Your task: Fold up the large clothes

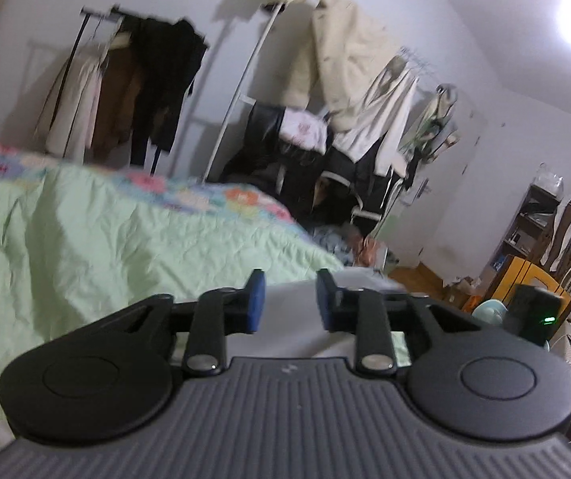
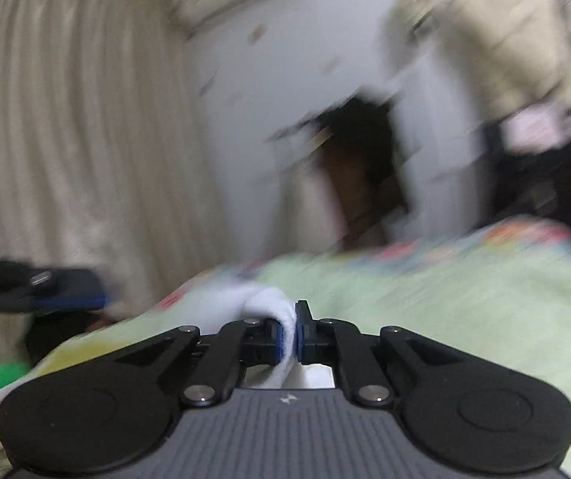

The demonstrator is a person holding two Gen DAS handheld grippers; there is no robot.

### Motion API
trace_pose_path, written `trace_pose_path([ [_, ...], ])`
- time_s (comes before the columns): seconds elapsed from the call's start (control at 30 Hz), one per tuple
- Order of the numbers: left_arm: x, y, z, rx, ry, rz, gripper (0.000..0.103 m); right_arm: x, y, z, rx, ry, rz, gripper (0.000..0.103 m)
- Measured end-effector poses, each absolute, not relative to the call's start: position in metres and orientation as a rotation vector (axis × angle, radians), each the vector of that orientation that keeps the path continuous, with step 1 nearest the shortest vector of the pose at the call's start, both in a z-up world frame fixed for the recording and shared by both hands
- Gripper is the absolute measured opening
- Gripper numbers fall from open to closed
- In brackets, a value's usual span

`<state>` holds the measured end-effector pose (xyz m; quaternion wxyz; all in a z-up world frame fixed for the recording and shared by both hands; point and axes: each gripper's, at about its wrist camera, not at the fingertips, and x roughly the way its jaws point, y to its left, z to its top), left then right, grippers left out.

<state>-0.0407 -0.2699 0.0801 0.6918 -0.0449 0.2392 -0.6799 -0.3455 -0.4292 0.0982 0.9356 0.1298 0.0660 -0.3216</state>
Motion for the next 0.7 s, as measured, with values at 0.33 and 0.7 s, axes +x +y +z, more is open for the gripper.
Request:
trace_pose_path([
  [0.33, -0.024, -0.317, 0.011, 0.099, 0.828, -1.369, 0.049, -0.503, -0.434, 0.045, 0.419, 0.428, -1.159, 0.012],
  [0.7, -0.032, -0.348, -0.019, 0.156, 0.996, -1.386, 0.077, -0.480, -0.450, 0.067, 0.658, 0.477, -0.759, 0.077],
])
